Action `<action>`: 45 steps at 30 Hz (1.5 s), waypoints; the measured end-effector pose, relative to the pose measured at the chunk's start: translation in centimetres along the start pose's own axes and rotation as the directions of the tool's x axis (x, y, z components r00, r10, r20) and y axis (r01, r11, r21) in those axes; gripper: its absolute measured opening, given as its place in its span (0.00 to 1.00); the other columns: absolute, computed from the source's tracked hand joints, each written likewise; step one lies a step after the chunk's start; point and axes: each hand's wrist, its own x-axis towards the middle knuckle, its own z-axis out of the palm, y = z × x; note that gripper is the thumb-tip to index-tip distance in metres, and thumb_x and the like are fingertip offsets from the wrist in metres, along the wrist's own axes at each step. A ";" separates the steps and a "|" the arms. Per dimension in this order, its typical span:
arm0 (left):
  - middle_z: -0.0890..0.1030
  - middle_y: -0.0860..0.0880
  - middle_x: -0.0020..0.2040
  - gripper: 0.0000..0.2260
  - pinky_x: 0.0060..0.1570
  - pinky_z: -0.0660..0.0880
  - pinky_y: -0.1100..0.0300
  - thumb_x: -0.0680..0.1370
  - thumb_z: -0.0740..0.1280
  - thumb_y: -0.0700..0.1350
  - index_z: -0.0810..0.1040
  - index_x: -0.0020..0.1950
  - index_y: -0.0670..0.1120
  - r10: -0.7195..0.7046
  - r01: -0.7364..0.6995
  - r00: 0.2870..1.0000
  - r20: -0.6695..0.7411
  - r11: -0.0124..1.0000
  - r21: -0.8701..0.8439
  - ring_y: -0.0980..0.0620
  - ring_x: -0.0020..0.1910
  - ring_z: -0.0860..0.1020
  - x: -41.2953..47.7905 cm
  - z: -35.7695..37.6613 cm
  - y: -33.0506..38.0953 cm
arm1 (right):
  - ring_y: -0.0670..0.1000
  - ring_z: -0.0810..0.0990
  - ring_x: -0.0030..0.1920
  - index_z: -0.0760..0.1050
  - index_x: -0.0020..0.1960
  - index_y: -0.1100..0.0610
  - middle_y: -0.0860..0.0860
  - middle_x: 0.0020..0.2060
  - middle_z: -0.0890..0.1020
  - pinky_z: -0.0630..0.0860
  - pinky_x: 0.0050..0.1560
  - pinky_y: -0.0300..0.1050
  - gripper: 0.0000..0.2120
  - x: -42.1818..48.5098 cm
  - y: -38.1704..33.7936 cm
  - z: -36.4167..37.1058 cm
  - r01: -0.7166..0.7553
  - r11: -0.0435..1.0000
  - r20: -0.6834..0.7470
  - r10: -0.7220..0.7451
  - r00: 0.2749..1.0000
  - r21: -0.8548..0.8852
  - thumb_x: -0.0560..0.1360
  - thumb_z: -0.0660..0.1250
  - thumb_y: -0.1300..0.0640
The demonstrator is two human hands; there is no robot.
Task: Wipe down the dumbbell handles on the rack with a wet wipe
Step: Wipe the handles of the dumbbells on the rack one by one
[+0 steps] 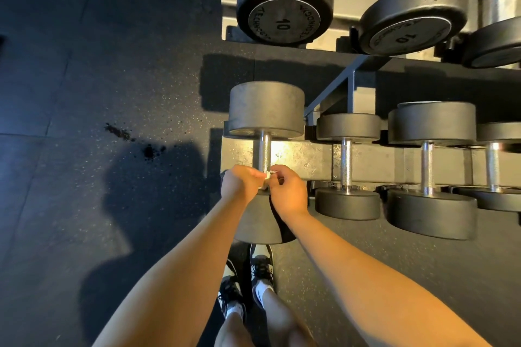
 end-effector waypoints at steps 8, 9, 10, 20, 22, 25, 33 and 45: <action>0.83 0.50 0.58 0.10 0.51 0.76 0.64 0.82 0.68 0.46 0.84 0.61 0.48 0.199 -0.202 0.979 -0.047 0.976 -0.075 0.55 0.53 0.80 -2.0 -0.4 -0.2 | 0.50 0.79 0.43 0.70 0.56 0.53 0.49 0.43 0.79 0.74 0.40 0.39 0.09 -0.2 -1.2 -1.1 -0.058 0.995 0.069 0.052 0.996 0.086 0.79 0.66 0.61; 0.83 0.50 0.59 0.10 0.50 0.76 0.65 0.82 0.66 0.47 0.83 0.62 0.49 0.227 -0.231 0.972 -0.057 0.970 -0.077 0.55 0.53 0.80 -2.0 -0.2 -0.2 | 0.51 0.79 0.45 0.71 0.55 0.53 0.50 0.44 0.79 0.74 0.41 0.39 0.07 0.1 -1.4 -1.1 -0.054 0.994 0.064 0.048 0.997 0.096 0.79 0.66 0.60; 0.83 0.50 0.60 0.11 0.49 0.77 0.65 0.83 0.65 0.47 0.82 0.64 0.49 0.245 -0.250 0.967 -0.063 0.965 -0.083 0.55 0.52 0.80 -1.9 0.0 -0.2 | 0.51 0.78 0.46 0.73 0.55 0.53 0.50 0.46 0.78 0.73 0.41 0.39 0.06 0.5 -1.5 -1.0 -0.045 0.993 0.052 0.040 0.998 0.107 0.79 0.66 0.60; 0.83 0.53 0.57 0.14 0.49 0.77 0.62 0.85 0.58 0.48 0.78 0.68 0.53 0.241 -0.258 0.950 -0.197 0.964 -0.062 0.58 0.50 0.80 -1.1 0.5 0.6 | 0.41 0.78 0.51 0.82 0.53 0.54 0.48 0.51 0.81 0.74 0.54 0.34 0.10 5.0 -2.3 -0.6 0.064 0.981 -0.153 -0.036 0.988 0.185 0.76 0.69 0.66; 0.82 0.57 0.51 0.14 0.42 0.74 0.67 0.86 0.57 0.48 0.79 0.67 0.53 0.221 -0.231 0.946 -0.237 0.973 -0.014 0.63 0.42 0.78 -1.3 0.9 0.6 | 0.39 0.77 0.51 0.82 0.57 0.55 0.47 0.54 0.80 0.70 0.53 0.26 0.12 5.6 -2.6 -0.2 0.123 0.980 -0.139 -0.101 0.985 0.158 0.77 0.69 0.67; 0.82 0.58 0.49 0.14 0.42 0.77 0.64 0.86 0.57 0.50 0.80 0.65 0.55 0.219 -0.224 0.949 -0.226 0.974 0.002 0.63 0.41 0.78 -1.2 0.9 0.2 | 0.41 0.74 0.56 0.80 0.63 0.58 0.48 0.59 0.77 0.66 0.54 0.19 0.15 5.7 -2.8 0.7 0.169 0.982 -0.091 -0.162 0.983 0.087 0.78 0.68 0.68; 0.84 0.54 0.50 0.15 0.49 0.83 0.51 0.85 0.56 0.54 0.79 0.64 0.57 0.126 -0.142 0.974 -0.190 0.987 -0.074 0.55 0.45 0.82 -1.2 0.6 0.4 | 0.40 0.76 0.52 0.79 0.63 0.61 0.50 0.54 0.77 0.67 0.52 0.19 0.14 5.4 -1.8 0.3 0.160 0.986 -0.021 -0.161 0.987 -0.040 0.79 0.66 0.69; 0.83 0.55 0.41 0.12 0.42 0.82 0.58 0.85 0.58 0.52 0.82 0.53 0.56 0.095 -0.127 0.975 -0.203 0.980 -0.153 0.57 0.39 0.82 -1.6 0.5 0.6 | 0.48 0.74 0.46 0.81 0.55 0.65 0.51 0.47 0.77 0.68 0.47 0.31 0.09 5.0 -1.4 0.7 0.285 0.932 0.049 -0.281 0.958 -0.224 0.78 0.64 0.67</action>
